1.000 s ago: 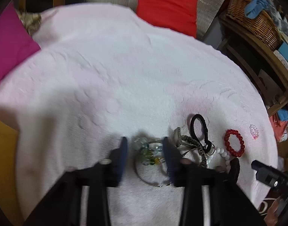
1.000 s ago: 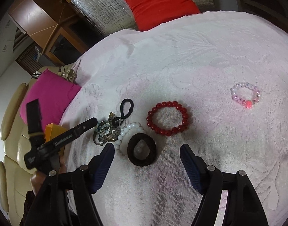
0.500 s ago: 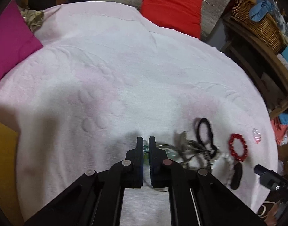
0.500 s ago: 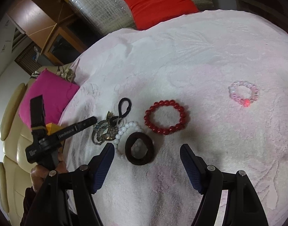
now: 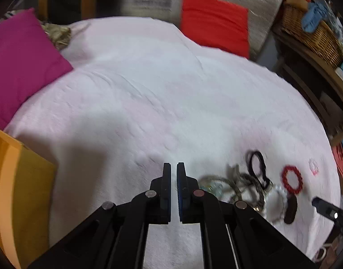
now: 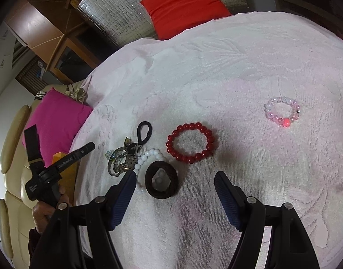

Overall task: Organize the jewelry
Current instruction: 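Lower the left gripper onto the silver pile and grasp the beaded charm bracelet, then grasp the thick black hair band with the right gripper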

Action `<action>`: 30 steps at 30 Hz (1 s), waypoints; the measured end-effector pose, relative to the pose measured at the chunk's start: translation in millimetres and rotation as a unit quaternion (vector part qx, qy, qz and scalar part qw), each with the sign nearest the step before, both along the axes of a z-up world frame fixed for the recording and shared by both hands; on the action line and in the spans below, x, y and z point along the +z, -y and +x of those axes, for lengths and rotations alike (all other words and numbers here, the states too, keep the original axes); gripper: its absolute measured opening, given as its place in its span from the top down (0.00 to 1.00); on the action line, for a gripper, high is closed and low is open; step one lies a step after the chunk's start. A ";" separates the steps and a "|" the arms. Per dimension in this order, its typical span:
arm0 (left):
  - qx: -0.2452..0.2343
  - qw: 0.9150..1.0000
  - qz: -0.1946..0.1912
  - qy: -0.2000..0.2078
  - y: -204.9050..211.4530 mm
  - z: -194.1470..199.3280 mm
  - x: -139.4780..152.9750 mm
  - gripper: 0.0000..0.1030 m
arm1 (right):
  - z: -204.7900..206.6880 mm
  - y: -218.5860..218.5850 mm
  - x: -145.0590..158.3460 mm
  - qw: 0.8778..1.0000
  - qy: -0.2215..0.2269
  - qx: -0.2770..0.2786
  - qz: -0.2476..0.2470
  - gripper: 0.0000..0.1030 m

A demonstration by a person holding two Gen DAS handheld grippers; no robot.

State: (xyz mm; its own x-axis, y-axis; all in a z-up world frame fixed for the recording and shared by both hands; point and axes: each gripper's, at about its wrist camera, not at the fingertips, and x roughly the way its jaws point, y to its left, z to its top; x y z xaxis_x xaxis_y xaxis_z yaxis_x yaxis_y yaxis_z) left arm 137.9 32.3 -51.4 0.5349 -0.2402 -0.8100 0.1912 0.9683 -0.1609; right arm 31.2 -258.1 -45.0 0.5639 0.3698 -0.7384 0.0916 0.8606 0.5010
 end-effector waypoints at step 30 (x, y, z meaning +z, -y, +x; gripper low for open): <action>0.085 0.996 -0.017 0.029 -45.9 0.3 5.2 0.93 | 5.1 -11.0 -1.4 1.000 0.001 -0.002 -0.016 0.27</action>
